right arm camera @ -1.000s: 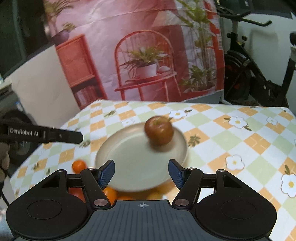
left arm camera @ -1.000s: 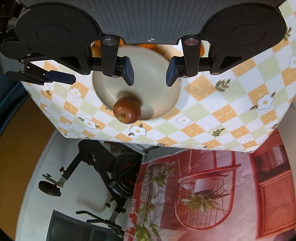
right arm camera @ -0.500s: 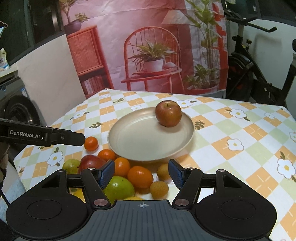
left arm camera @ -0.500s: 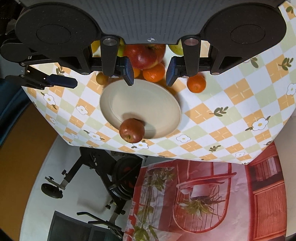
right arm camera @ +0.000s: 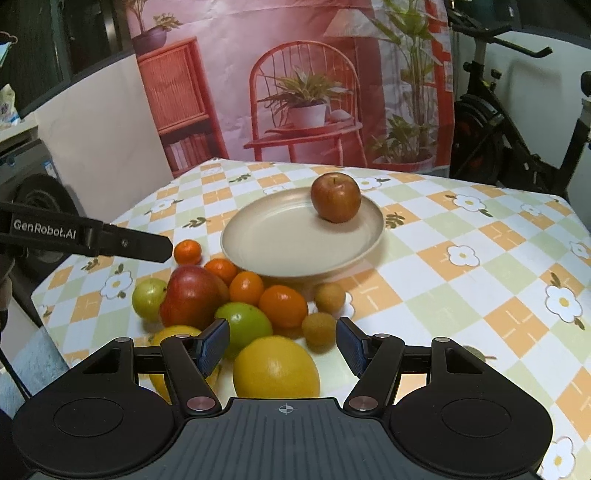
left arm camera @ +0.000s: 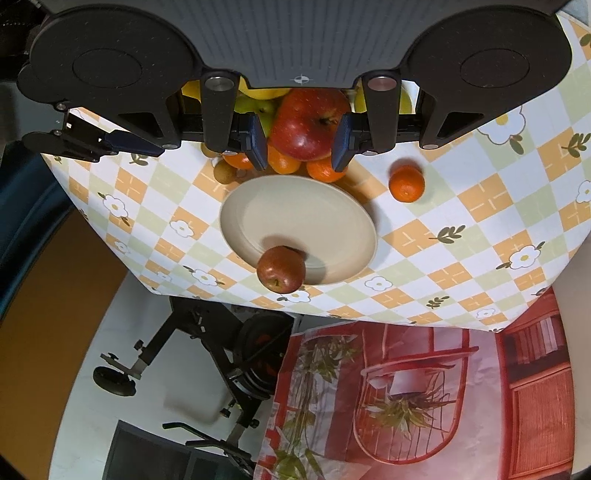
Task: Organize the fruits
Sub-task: 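Move the left gripper down to the yellow lemon in the pile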
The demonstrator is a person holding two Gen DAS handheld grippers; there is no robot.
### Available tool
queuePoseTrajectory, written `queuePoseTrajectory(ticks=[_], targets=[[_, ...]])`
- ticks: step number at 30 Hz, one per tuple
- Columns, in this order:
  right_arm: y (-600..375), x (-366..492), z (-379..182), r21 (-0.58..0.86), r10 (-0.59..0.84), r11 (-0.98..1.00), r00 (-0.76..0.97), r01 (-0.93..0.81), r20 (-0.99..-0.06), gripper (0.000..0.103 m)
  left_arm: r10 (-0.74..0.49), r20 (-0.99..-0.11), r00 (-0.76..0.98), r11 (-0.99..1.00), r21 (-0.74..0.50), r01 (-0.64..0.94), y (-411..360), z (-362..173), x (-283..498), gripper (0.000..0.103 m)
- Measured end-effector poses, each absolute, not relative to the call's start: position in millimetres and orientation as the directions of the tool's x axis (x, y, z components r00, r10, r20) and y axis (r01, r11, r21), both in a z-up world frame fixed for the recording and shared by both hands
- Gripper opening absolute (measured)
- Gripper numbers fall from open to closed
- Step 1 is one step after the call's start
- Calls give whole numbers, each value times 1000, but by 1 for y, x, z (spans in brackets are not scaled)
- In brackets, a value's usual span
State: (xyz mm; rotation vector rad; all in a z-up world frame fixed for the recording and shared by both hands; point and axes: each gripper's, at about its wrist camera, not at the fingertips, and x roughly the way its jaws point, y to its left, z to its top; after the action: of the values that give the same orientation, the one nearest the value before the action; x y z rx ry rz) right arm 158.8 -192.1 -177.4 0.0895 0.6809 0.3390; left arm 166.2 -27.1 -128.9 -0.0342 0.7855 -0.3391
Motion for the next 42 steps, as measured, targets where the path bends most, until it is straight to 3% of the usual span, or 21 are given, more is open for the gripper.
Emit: queuePoseTrajectory(ticks=[19, 30, 42], targets=[[-201, 143, -201, 224, 370, 928, 662, -297, -652, 57, -380, -730, 568, 902, -158, 401, -52, -134, 174, 39], [-200, 145, -210, 248, 398, 916, 629, -315, -668, 48, -485, -761, 430, 839, -268, 473, -88, -155, 192, 38], [-199, 147, -214, 259, 403, 914, 622, -313, -671, 47, -534, -770, 348, 814, -358, 457, -88, -176, 193, 38]])
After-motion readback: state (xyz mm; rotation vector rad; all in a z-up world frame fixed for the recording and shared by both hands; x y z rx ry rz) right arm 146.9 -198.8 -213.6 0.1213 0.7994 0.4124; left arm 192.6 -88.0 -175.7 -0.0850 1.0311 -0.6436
